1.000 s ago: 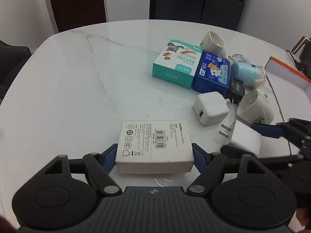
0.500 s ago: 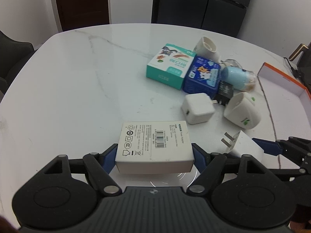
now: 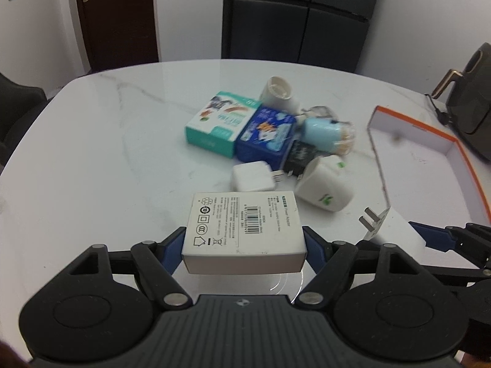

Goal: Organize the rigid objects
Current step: 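Carry the barcode box and white charger toward the orange-rimmed box with both grippers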

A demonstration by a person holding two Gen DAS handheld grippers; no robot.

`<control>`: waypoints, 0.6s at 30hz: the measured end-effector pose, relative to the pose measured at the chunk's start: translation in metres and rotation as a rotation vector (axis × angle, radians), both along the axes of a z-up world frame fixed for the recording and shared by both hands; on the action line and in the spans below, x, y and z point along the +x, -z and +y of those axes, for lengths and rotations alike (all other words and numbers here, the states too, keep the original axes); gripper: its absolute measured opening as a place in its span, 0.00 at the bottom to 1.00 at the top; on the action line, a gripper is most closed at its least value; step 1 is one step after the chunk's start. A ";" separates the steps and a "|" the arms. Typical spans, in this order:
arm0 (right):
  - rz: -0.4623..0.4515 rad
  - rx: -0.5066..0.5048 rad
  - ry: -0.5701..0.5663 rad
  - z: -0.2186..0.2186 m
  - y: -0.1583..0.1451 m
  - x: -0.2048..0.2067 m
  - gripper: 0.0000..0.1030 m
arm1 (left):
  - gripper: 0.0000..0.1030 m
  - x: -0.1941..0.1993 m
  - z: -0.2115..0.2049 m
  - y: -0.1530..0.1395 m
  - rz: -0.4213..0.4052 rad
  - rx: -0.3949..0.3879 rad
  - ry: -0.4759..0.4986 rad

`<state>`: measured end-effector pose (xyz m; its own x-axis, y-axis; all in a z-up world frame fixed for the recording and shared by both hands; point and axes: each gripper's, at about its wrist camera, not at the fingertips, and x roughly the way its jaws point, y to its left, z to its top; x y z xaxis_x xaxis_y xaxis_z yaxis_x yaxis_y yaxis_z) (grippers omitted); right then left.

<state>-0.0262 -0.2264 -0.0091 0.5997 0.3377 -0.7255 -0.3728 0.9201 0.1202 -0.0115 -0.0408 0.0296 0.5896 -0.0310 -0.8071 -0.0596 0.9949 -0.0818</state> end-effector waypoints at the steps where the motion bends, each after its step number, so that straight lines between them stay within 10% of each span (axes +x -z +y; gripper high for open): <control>1: -0.005 0.000 0.006 -0.003 -0.002 -0.001 0.70 | 0.77 -0.001 -0.003 -0.002 -0.007 0.003 0.003; 18: -0.047 0.035 0.113 -0.062 -0.024 -0.016 0.70 | 0.77 -0.007 -0.050 -0.023 -0.066 0.034 0.057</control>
<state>-0.0418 -0.2886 0.0150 0.6684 0.2907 -0.6847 -0.2734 0.9520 0.1373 -0.0187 -0.0904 0.0523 0.6392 -0.0393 -0.7680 0.0016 0.9988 -0.0499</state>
